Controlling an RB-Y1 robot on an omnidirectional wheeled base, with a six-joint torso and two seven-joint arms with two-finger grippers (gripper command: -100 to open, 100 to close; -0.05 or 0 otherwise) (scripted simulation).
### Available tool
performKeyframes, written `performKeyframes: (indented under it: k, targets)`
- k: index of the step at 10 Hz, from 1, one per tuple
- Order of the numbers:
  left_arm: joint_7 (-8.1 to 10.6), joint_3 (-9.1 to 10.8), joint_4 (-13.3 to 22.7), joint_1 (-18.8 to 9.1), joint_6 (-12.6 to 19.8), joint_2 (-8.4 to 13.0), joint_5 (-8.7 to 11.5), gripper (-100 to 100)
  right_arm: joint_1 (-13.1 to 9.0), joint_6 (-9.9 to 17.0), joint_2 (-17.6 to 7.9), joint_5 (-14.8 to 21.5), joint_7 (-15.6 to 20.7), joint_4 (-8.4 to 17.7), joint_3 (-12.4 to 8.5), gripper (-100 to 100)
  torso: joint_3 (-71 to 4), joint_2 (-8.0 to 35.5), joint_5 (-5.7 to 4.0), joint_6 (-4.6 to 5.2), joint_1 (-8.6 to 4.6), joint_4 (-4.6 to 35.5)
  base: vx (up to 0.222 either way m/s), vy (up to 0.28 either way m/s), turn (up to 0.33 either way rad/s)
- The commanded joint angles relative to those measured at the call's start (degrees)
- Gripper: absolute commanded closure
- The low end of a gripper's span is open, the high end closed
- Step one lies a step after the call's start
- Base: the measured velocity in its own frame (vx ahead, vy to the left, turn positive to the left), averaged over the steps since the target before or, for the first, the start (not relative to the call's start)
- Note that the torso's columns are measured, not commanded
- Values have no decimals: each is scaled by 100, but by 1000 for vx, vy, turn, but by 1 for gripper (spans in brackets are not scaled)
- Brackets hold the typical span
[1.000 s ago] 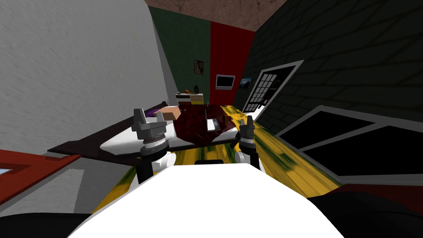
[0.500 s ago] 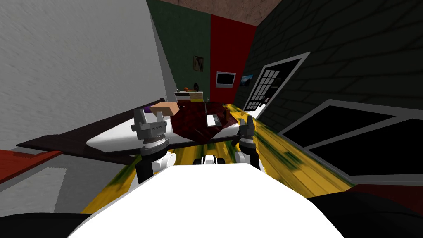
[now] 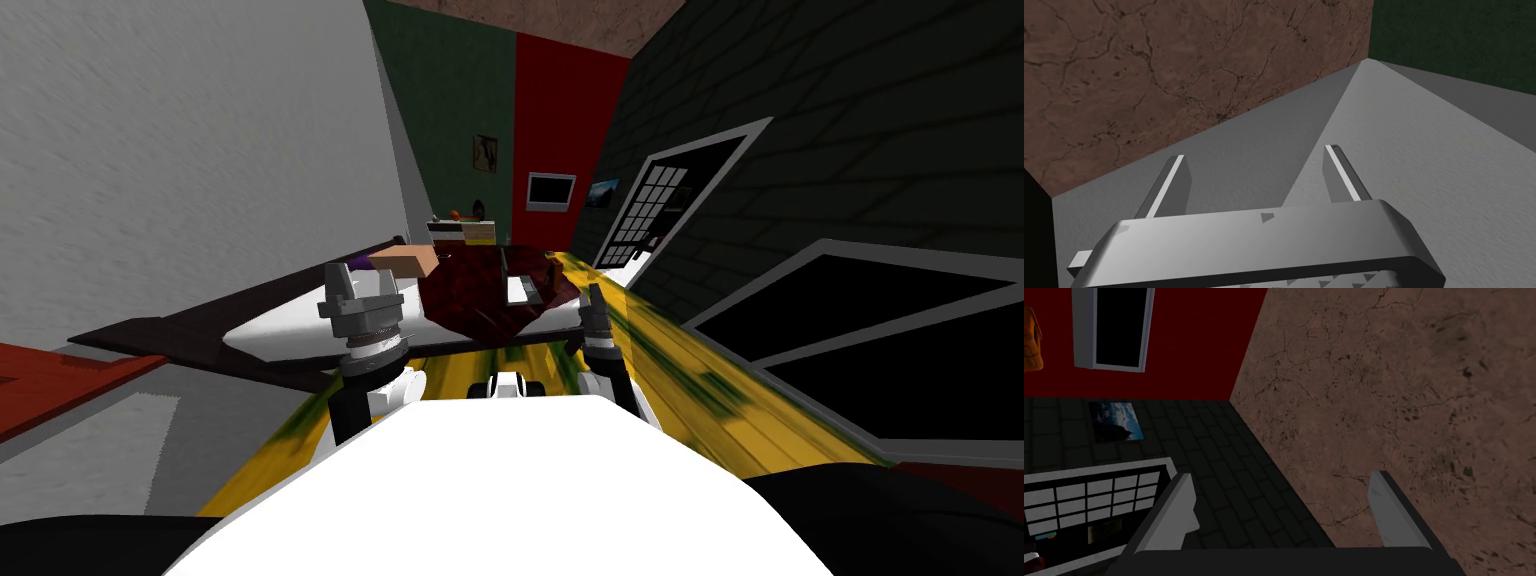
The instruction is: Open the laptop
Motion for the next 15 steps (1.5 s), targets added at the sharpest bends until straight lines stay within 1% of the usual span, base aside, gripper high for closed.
performKeyframes:
  k: [1, 4, 7, 11, 15]
  targets:
    - [0, 0, 0, 0, 0, 0, 0, 0, 76, 247, -385, 202, 132, 94, -116, -100, 1, 2, -1, 0, -5, 1, 13, 98, 91]
    - [0, 0, 0, 0, 0, 0, 0, 0, 180, 592, -792, 482, 301, 216, -314, -100, -3, -5, -3, 0, -9, -1, 20, 113, 91]
    - [0, 0, 0, 0, 0, 0, 0, 0, 303, 992, -1171, 807, 498, 347, -545, -100, -1, 0, 0, 1, 0, 0, 27, 148, 108]
    - [0, 0, 0, 0, 0, 0, 0, 0, 484, 1585, -1683, 1287, 788, 549, -886, -100, -1, -2, -3, 1, -12, 0, 32, 163, 129]
    - [0, 0, 0, 1, 0, 0, 0, 0, 665, 2211, -2273, 1798, 1094, 811, -1249, -100, -6, -10, -3, 0, -11, -2, 52, 163, 136]
